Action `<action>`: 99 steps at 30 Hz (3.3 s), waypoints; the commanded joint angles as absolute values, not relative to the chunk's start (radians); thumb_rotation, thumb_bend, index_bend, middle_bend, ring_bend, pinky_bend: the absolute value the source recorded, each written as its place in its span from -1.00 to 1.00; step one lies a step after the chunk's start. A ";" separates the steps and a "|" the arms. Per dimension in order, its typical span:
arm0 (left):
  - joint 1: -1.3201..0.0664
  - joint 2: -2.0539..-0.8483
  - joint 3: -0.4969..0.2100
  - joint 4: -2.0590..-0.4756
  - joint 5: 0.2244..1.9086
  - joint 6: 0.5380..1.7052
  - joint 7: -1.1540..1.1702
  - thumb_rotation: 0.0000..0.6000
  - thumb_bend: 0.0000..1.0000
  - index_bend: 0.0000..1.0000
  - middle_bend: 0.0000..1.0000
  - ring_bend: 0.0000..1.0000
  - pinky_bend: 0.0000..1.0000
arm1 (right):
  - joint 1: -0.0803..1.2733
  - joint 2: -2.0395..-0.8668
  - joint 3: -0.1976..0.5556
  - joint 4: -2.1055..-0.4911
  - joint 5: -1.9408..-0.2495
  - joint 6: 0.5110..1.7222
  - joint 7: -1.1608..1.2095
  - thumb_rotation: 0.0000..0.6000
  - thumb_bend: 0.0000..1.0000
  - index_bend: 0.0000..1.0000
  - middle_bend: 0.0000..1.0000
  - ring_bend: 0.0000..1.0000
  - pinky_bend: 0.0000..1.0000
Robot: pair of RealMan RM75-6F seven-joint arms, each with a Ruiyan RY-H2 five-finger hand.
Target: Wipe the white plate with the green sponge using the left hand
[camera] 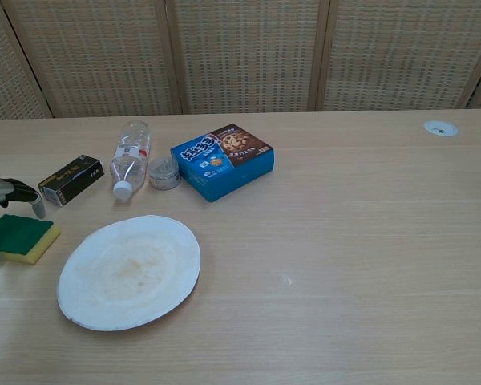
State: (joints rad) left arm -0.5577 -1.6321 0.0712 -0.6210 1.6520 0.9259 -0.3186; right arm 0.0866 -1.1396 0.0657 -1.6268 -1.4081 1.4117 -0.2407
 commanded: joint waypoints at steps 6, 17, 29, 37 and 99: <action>-0.556 -1.643 0.072 -0.607 1.640 0.962 -0.327 1.00 -1.00 -0.13 -0.31 -0.47 -0.23 | 0.088 -1.137 0.065 -1.626 -1.411 1.412 -0.228 1.00 -1.00 -1.00 -1.00 -1.00 -1.00; -0.590 -1.518 0.072 -0.833 1.715 1.163 -0.224 1.00 -0.90 0.04 -0.21 -0.38 -0.14 | 0.088 -1.129 0.065 -1.633 -1.412 1.414 -0.217 1.00 -1.00 -1.00 -1.00 -1.00 -1.00; -0.709 -1.449 0.048 -1.139 1.740 1.017 0.187 1.00 -0.81 0.10 -0.21 -0.38 -0.13 | 0.089 -1.123 0.069 -1.634 -1.403 1.410 -0.205 1.00 -1.00 -1.00 -1.00 -1.00 -1.00; -0.810 -1.575 0.003 -1.081 1.716 0.866 0.460 1.00 -0.81 0.15 -0.16 -0.33 -0.10 | 0.100 -1.120 0.084 -1.625 -1.366 1.385 -0.187 1.00 -1.00 -1.00 -1.00 -1.00 -1.00; -0.826 -1.683 0.160 -0.977 1.830 0.860 0.783 1.00 -0.77 0.26 -0.05 -0.24 -0.08 | 0.106 -1.101 0.096 -1.623 -1.333 1.373 -0.141 1.00 -1.00 -1.00 -1.00 -1.00 -1.00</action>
